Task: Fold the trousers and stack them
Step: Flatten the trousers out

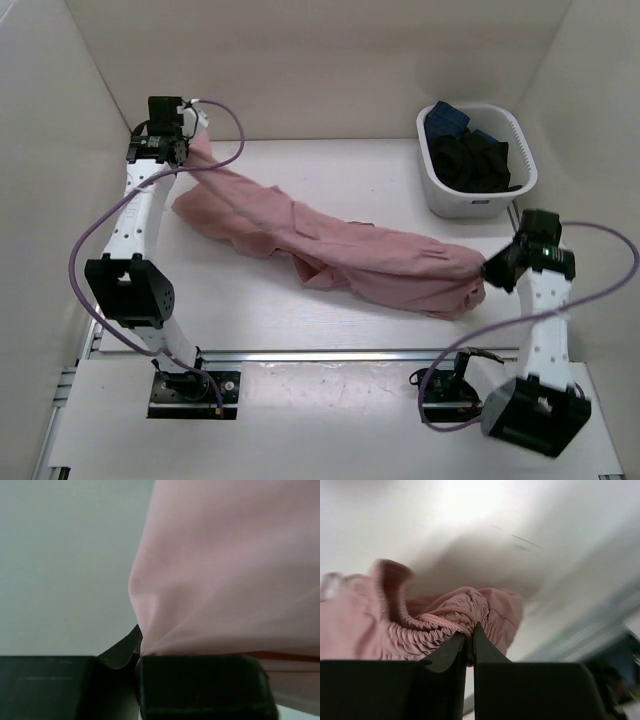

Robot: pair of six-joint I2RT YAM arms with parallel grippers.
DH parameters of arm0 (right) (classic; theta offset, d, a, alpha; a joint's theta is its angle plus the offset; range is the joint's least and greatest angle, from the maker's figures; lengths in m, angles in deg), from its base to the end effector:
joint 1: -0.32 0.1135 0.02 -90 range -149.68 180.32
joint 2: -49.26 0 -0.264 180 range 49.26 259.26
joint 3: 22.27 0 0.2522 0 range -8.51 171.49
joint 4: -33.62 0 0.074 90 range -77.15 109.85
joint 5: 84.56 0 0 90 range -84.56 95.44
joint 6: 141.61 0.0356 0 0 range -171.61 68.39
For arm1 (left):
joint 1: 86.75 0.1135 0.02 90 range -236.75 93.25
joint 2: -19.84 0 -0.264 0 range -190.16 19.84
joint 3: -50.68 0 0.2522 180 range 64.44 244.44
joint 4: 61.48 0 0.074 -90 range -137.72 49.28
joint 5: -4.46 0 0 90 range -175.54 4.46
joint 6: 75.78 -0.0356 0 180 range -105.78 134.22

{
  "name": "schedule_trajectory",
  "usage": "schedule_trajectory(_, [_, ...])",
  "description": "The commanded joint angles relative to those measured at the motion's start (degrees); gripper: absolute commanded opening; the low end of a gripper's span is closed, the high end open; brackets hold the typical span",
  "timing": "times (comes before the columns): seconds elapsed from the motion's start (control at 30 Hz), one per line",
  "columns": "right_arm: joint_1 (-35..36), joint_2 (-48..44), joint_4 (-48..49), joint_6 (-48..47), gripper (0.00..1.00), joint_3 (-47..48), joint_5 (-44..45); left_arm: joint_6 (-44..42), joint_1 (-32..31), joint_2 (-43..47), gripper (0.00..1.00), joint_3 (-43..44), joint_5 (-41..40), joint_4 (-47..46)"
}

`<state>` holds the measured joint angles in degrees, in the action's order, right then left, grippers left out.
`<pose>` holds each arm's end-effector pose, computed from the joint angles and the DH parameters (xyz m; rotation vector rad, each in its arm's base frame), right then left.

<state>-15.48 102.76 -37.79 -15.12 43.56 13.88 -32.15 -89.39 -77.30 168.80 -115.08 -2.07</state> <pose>0.1578 -0.0501 0.2859 1.1863 2.2970 -0.0592 0.3709 0.0005 0.4005 0.6891 2.2197 0.9790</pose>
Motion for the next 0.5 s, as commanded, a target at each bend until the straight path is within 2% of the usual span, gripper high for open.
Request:
schedule_trajectory(0.0, [0.58, 8.79, 16.32, -2.31, 0.0, 10.04, -13.78, -2.15, 5.08, 0.12, 0.14, -0.22, -1.49, -1.7])
schedule_trajectory(0.07, [2.25, 16.7, 18.79, -0.89, 0.0, 16.8, -15.83, -2.94, 7.54, -3.12, 0.14, 3.9, -1.49, -1.7])
schedule_trajectory(0.1, [4.34, 19.43, 19.5, -0.89, 0.0, 25.45, -15.83, -3.81, 8.16, -4.36, 0.14, 5.67, -1.49, -1.7])
schedule_trajectory(0.13, [5.41, 24.76, 19.5, -0.89, 0.0, 30.14, -15.05, -4.34, 8.69, -5.59, 0.14, 7.51, -1.49, -1.7])
schedule_trajectory(0.23, [7.79, 31.82, 18.8, -0.89, 0.0, 44.46, -13.63, -5.13, 9.4, -10.08, 0.14, 14.81, -2.01, -1.7])
schedule_trajectory(0.27, [7.79, 32.46, 18.8, -0.37, 0.0, 45.65, -14.24, -5.13, 10.01, -10.08, 0.14, 15.87, -2.01, -1.7])
schedule_trajectory(0.33, [7.79, 31.33, 19.33, -0.37, 0.0, 44.7, -15.12, -5.13, 10.02, -8.25, 0.14, 14.66, -1.49, -1.18])
schedule_trajectory(0.37, [7.79, 30.28, 19.33, -0.37, 0.0, 40.17, -15.13, -5.13, 10.02, -6.76, 0.14, 12.65, -1.49, -0.65])
schedule_trajectory(0.47, [7.79, 22.91, 18.71, 0.24, 0.0, 26.47, -15.13, -5.13, 10.02, 1.41, 0.14, -1.74, 0.97, 0.75])
